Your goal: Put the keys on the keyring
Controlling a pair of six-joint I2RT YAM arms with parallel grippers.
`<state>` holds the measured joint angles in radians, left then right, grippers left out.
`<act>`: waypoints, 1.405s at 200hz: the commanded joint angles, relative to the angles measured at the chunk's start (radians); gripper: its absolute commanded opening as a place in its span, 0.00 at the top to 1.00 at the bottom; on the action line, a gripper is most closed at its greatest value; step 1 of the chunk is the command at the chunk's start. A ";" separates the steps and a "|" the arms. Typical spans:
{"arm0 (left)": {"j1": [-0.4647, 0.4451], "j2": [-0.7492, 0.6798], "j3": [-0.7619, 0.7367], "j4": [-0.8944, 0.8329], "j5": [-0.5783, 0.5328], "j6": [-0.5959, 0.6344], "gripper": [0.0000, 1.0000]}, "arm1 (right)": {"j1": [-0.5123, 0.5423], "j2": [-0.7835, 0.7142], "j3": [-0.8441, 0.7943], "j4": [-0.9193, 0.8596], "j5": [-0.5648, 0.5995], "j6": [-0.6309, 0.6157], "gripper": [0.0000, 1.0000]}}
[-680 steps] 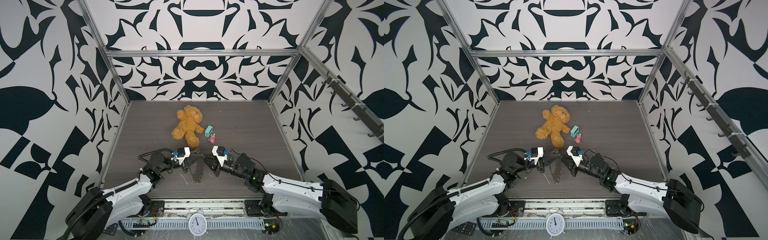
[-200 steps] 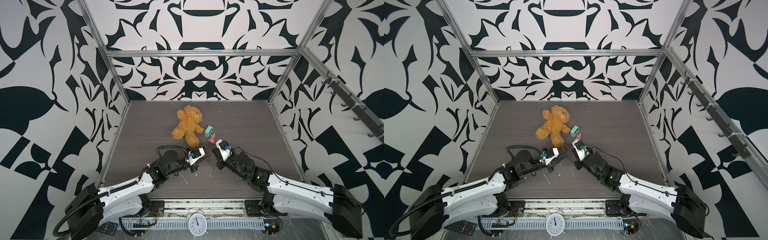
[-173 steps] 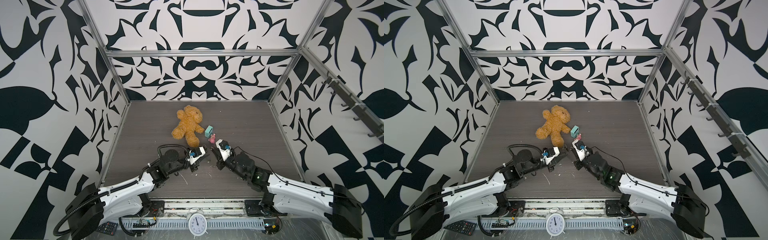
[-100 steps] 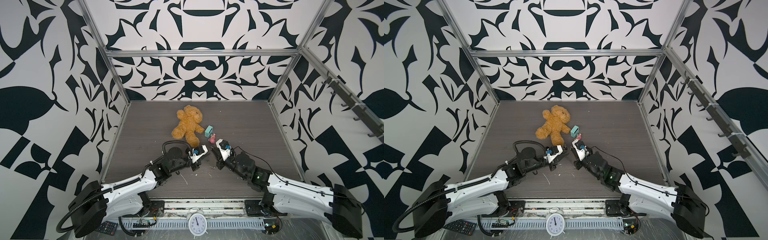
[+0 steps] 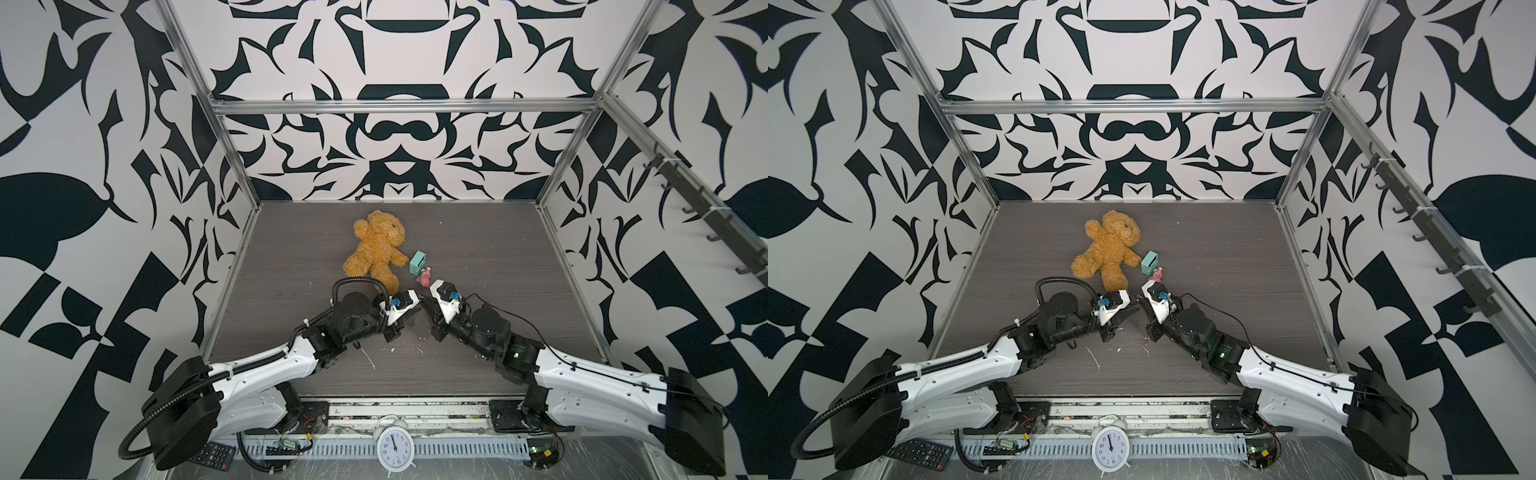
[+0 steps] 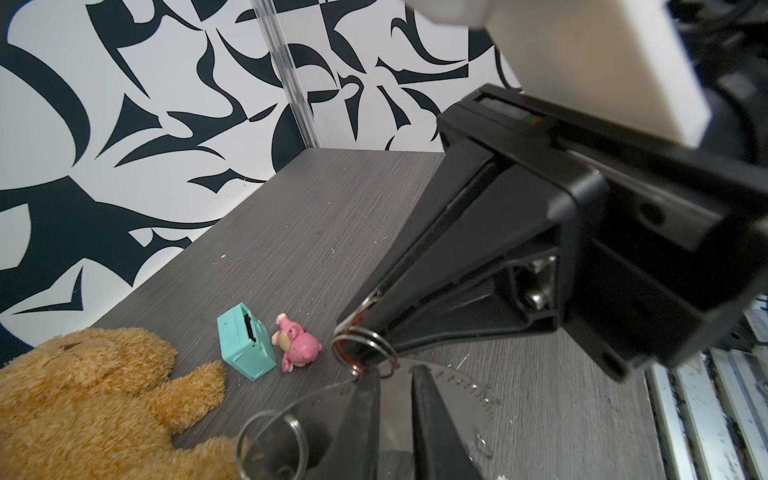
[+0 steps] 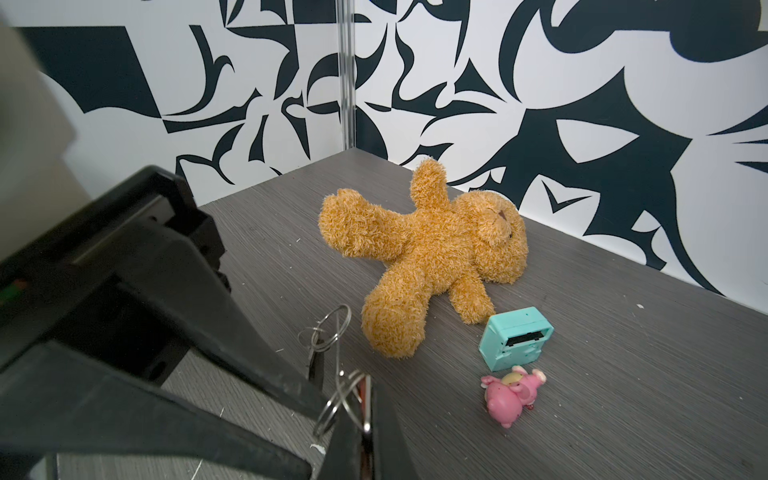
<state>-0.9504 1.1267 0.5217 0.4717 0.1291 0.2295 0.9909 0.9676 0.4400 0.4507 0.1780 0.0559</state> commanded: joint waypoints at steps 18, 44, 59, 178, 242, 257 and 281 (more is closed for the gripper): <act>-0.008 0.003 0.030 -0.006 -0.015 0.003 0.81 | 0.020 0.007 0.013 0.106 -0.049 -0.008 1.00; -0.008 -0.015 0.018 0.006 -0.035 -0.001 0.81 | 0.025 0.015 0.017 0.105 -0.032 -0.011 1.00; -0.010 -0.025 0.009 0.018 -0.037 0.000 0.80 | 0.027 0.015 0.017 0.099 -0.019 -0.011 1.00; -0.010 -0.052 -0.005 0.026 -0.113 -0.033 0.76 | 0.049 0.032 0.029 0.098 -0.001 -0.019 1.00; -0.010 -0.050 0.001 0.011 -0.151 -0.041 0.78 | 0.070 0.041 0.036 0.096 0.036 -0.033 1.00; -0.011 -0.057 -0.002 0.010 -0.156 -0.041 0.86 | 0.072 0.042 0.037 0.096 0.045 -0.037 1.00; -0.010 -0.067 -0.007 0.012 -0.167 -0.042 0.96 | 0.071 0.039 0.036 0.095 0.070 -0.030 1.00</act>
<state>-0.9668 1.0885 0.5186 0.4435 0.0128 0.1989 1.0424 1.0161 0.4404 0.5026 0.2554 0.0299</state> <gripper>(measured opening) 0.080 0.066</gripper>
